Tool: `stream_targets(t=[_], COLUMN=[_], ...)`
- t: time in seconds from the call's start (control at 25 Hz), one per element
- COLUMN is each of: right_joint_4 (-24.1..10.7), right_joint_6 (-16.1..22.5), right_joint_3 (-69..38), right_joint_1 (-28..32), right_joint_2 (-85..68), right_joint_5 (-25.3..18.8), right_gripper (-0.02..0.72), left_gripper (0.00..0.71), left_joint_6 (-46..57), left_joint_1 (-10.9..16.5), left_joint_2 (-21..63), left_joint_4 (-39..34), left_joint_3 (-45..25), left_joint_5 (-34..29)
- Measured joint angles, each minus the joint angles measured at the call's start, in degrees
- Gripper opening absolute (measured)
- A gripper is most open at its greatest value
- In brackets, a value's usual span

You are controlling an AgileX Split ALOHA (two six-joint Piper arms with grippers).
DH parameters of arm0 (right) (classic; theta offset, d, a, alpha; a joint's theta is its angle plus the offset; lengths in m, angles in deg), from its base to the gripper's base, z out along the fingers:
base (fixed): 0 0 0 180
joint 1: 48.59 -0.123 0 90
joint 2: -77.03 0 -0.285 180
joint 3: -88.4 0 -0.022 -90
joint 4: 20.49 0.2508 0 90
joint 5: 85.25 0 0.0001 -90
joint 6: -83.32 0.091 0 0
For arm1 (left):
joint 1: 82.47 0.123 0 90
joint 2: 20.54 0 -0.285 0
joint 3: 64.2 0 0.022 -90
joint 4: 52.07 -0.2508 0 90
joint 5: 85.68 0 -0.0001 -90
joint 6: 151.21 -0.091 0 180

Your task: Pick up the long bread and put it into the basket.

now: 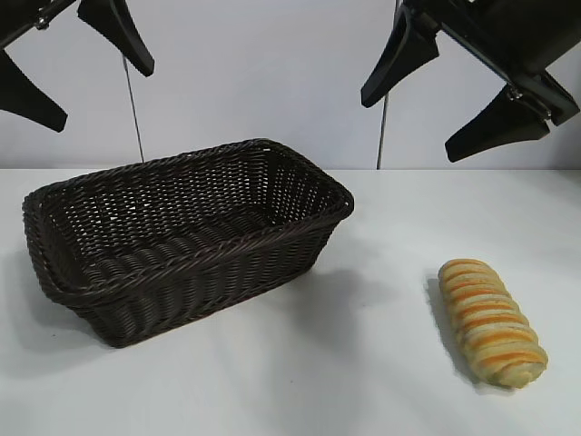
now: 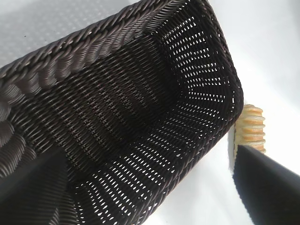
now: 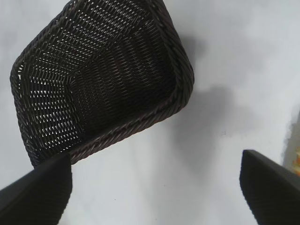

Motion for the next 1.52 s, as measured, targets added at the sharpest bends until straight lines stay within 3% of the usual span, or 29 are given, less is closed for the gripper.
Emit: stream_targets(t=[0.64,0.8,1.0,1.2,1.52], right_joint_4=[0.0,0.0,0.0,-0.2,-0.2], right_joint_6=[0.0,0.0,0.0,0.0,0.0], right_joint_3=[0.0,0.0,0.0,0.0,0.0], right_joint_1=[0.0,0.0,0.0,0.0,0.0], right_joint_2=[0.0,0.0,0.0,0.0,0.0], right_joint_5=[0.0,-0.1,-0.5,-0.5,-0.5], right_gripper=[0.695,0.695,0.695,0.695,0.695], left_gripper=[0.695,0.695,0.695,0.695,0.695], left_joint_6=[0.6,8.8,16.9,17.6,14.2], left_joint_1=[0.2,0.1,0.1,0.1,0.1], left_joint_2=[0.0,0.0,0.0,-0.6,-9.6], left_joint_4=[-1.3,-10.2,-18.1,-18.5,-13.1], left_joint_3=[0.0,-1.4,-9.0,-16.4,-17.1], left_joint_5=[2.2,0.8,3.8,10.4,14.8])
